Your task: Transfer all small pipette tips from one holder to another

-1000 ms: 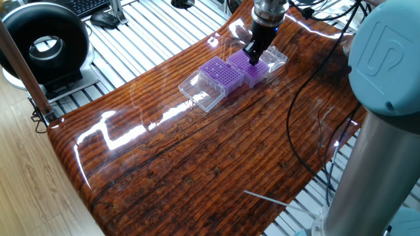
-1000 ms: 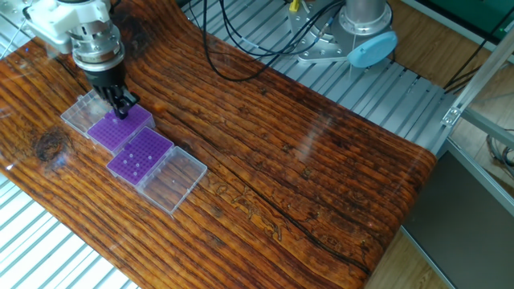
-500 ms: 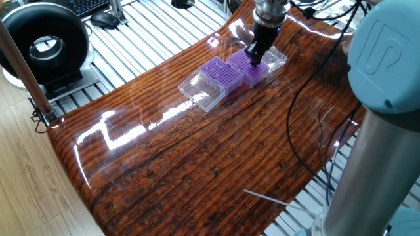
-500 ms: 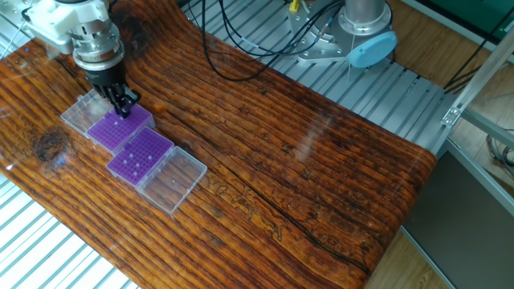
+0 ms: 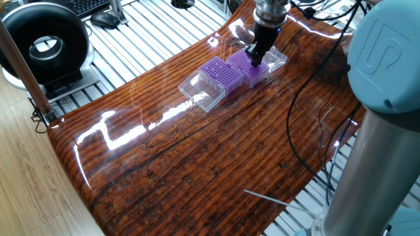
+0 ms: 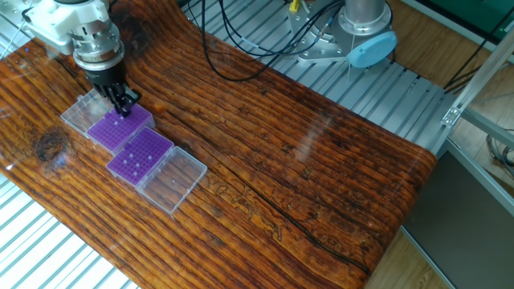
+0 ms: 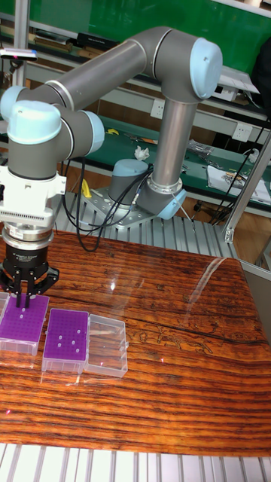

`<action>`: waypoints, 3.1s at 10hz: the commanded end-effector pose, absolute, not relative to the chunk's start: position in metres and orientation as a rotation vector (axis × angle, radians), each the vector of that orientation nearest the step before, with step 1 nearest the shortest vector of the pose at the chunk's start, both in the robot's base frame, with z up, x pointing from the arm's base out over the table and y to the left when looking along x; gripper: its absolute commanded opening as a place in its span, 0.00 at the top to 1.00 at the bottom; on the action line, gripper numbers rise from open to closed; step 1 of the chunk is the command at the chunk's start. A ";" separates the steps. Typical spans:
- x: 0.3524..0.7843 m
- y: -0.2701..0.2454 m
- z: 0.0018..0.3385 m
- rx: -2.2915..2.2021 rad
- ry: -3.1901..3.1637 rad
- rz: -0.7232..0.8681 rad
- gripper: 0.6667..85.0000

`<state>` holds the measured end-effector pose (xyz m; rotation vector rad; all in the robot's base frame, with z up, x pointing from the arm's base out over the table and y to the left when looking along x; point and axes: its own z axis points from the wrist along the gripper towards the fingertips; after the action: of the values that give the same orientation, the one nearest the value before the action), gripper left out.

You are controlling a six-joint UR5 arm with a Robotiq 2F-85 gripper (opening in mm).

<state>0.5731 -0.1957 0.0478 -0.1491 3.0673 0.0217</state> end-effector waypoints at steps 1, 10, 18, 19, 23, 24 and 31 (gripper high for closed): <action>0.572 -0.202 0.049 -0.136 3.069 -0.008 0.76; 0.580 -0.206 0.054 -0.034 3.063 -0.103 0.75; 0.598 -0.177 0.064 0.046 3.024 -0.123 0.78; 0.597 -0.163 0.066 0.038 3.027 -0.056 0.78; 0.604 -0.136 0.074 -0.008 3.008 -0.040 0.73; 0.609 -0.130 0.073 -0.010 2.996 -0.031 0.71; 0.614 -0.104 0.061 0.060 2.963 0.000 0.70</action>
<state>0.6118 -0.1164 0.0642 0.0215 2.9814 -0.0235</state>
